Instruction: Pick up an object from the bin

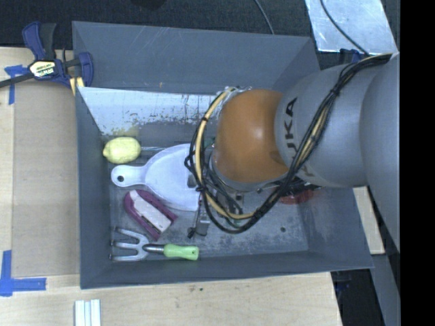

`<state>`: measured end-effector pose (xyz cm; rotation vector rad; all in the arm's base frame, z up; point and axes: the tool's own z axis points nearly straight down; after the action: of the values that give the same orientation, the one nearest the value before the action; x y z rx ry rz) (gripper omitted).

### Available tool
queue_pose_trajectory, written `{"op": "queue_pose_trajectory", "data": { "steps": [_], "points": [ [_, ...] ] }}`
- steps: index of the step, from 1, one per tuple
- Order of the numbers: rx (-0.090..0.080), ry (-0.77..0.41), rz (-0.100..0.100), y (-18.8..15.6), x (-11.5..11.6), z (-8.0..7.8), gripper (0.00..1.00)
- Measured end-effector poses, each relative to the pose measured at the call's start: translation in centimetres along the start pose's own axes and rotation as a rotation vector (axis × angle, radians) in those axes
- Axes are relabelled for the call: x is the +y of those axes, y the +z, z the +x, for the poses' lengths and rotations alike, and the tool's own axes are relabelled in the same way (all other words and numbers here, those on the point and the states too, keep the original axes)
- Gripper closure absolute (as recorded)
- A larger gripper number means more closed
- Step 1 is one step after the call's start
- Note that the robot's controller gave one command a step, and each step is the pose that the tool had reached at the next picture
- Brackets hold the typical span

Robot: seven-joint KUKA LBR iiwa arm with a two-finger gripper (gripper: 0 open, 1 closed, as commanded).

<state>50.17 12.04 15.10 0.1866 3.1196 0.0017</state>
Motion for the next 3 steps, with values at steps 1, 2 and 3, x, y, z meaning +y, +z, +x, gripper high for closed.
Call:
{"op": "queue_pose_trajectory", "data": {
  "steps": [1, 2, 3],
  "points": [
    [0.008, -0.169, -0.003, 5.2, 7.4, -4.8, 0.00],
    [-0.006, -0.004, -0.003, 8.0, 7.5, 1.8, 0.00],
    [0.060, 0.004, 0.017, 8.5, 10.8, -8.2, 1.00]
  ]
}}
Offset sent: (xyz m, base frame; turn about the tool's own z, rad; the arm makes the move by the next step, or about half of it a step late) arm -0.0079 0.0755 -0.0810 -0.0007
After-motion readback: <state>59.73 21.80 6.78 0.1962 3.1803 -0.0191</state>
